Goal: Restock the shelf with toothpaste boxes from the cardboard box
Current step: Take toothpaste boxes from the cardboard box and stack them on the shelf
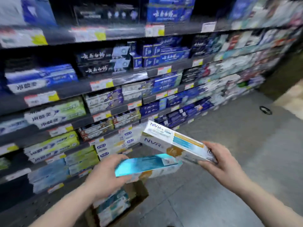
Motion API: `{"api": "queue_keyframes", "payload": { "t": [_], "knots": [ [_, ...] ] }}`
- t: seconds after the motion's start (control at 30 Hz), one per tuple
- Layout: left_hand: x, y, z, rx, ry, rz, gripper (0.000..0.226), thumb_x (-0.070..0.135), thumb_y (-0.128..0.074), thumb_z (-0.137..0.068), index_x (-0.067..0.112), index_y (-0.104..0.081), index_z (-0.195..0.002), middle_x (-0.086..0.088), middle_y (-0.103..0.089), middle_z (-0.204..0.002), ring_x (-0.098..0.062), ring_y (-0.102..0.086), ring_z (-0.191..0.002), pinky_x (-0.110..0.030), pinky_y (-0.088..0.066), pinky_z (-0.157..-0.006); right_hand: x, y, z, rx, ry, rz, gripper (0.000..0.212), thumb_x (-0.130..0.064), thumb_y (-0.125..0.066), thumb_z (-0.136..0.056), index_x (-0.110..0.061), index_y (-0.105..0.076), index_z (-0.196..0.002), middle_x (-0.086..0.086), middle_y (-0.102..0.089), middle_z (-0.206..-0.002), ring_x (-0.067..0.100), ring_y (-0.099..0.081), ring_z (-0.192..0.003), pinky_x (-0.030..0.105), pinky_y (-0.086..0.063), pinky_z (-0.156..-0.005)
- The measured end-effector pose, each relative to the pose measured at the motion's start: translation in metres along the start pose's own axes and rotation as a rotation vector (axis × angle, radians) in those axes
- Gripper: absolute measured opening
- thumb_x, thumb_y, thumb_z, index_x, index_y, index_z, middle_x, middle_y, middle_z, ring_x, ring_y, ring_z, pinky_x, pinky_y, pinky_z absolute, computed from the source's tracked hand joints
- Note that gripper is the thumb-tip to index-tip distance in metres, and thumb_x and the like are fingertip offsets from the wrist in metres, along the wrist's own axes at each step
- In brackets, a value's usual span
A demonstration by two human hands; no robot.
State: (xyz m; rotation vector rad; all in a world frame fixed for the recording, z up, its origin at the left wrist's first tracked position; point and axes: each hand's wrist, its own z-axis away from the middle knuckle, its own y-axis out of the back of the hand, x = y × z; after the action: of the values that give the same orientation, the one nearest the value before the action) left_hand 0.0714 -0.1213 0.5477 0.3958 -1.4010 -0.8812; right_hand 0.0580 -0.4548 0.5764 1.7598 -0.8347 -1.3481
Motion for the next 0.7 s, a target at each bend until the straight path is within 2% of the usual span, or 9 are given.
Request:
{"api": "queue_keyframes", "payload": {
  "t": [0.1,0.17,0.23,0.3,0.37,0.43,0.5,0.57,0.7],
  "knots": [
    [0.058,0.008,-0.012,-0.071,-0.09,-0.003,0.047,0.055,-0.054,-0.048,0.049,-0.046,-0.094,0.028,-0.045,-0.096,-0.007,-0.049,-0.101,-0.023,-0.039,-0.085,0.005,0.058,0.021,0.08,-0.053,-0.011,0.046,-0.055,-0.05,-0.069,-0.063,-0.034,-0.111,-0.025,-0.051,-0.113,0.005,-0.047,-0.101,0.006,-0.031,-0.089],
    [0.097,0.006,-0.023,-0.12,-0.139,-0.015,0.043,0.043,-0.066,-0.059,0.049,-0.043,-0.094,0.025,-0.048,-0.1,-0.006,-0.049,-0.1,-0.023,-0.04,-0.083,0.014,0.096,0.037,0.146,-0.102,-0.004,0.049,-0.056,-0.049,-0.067,-0.072,-0.029,-0.108,-0.033,-0.048,-0.112,0.003,-0.046,-0.101,0.004,-0.03,-0.088],
    [0.136,-0.003,-0.038,-0.129,-0.201,-0.031,0.046,0.035,-0.069,-0.064,0.042,-0.049,-0.104,0.018,-0.052,-0.104,-0.004,-0.051,-0.098,-0.015,-0.038,-0.074,0.028,0.135,0.051,0.202,-0.137,0.003,0.047,-0.057,-0.049,-0.066,-0.073,-0.031,-0.106,-0.038,-0.051,-0.107,-0.003,-0.045,-0.098,0.002,-0.029,-0.087],
    [0.179,-0.014,-0.052,-0.136,-0.259,-0.036,0.043,0.03,-0.069,-0.067,0.04,-0.05,-0.104,0.022,-0.05,-0.102,0.002,-0.049,-0.092,-0.006,-0.035,-0.068,0.045,0.174,0.066,0.26,-0.166,0.011,0.044,-0.059,-0.048,-0.064,-0.065,-0.039,-0.107,-0.037,-0.053,-0.104,-0.005,-0.045,-0.096,-0.001,-0.029,-0.085],
    [0.225,-0.028,-0.066,-0.157,-0.299,-0.029,0.041,0.029,-0.07,-0.069,0.04,-0.05,-0.104,0.022,-0.051,-0.1,0.005,-0.049,-0.088,-0.006,-0.038,-0.066,0.068,0.211,0.081,0.308,-0.188,0.024,0.044,-0.064,-0.048,-0.062,-0.064,-0.041,-0.106,-0.036,-0.053,-0.102,-0.005,-0.045,-0.095,-0.003,-0.028,-0.085],
    [0.27,-0.047,-0.082,-0.174,-0.322,-0.012,0.04,0.031,-0.071,-0.068,0.039,-0.052,-0.102,0.02,-0.055,-0.1,0.006,-0.052,-0.087,-0.007,-0.042,-0.067,0.095,0.246,0.093,0.33,-0.196,0.04,0.047,-0.077,-0.046,-0.058,-0.076,-0.031,-0.103,-0.042,-0.051,-0.106,-0.006,-0.043,-0.099,-0.003,-0.027,-0.085],
    [0.32,-0.069,-0.096,-0.189,-0.323,0.003,0.039,0.032,-0.072,-0.067,0.038,-0.054,-0.101,0.02,-0.057,-0.096,0.002,-0.055,-0.083,-0.01,-0.045,-0.065,0.132,0.282,0.104,0.354,-0.196,0.048,0.048,-0.087,-0.038,-0.056,-0.08,-0.024,-0.102,-0.049,-0.037,-0.117,-0.008,-0.041,-0.104,-0.004,-0.026,-0.085],
    [0.369,-0.092,-0.11,-0.21,-0.31,0.018,0.039,0.034,-0.071,-0.068,0.039,-0.054,-0.104,0.02,-0.057,-0.096,-0.002,-0.057,-0.079,-0.014,-0.045,-0.064,0.168,0.32,0.116,0.388,-0.209,0.056,0.048,-0.089,-0.036,-0.055,-0.08,-0.024,-0.101,-0.044,-0.033,-0.121,-0.007,-0.042,-0.105,-0.002,-0.028,-0.086],
    [0.452,-0.135,-0.139,-0.225,-0.349,0.017,0.033,0.032,-0.07,-0.072,0.045,-0.049,-0.094,0.021,-0.057,-0.097,0.0,-0.057,-0.074,-0.012,-0.042,-0.059,0.231,0.387,0.13,0.41,-0.227,0.069,0.056,-0.092,-0.029,-0.055,-0.07,-0.038,-0.106,-0.04,-0.051,-0.108,-0.013,-0.043,-0.103,-0.002,-0.03,-0.085]
  ]
}}
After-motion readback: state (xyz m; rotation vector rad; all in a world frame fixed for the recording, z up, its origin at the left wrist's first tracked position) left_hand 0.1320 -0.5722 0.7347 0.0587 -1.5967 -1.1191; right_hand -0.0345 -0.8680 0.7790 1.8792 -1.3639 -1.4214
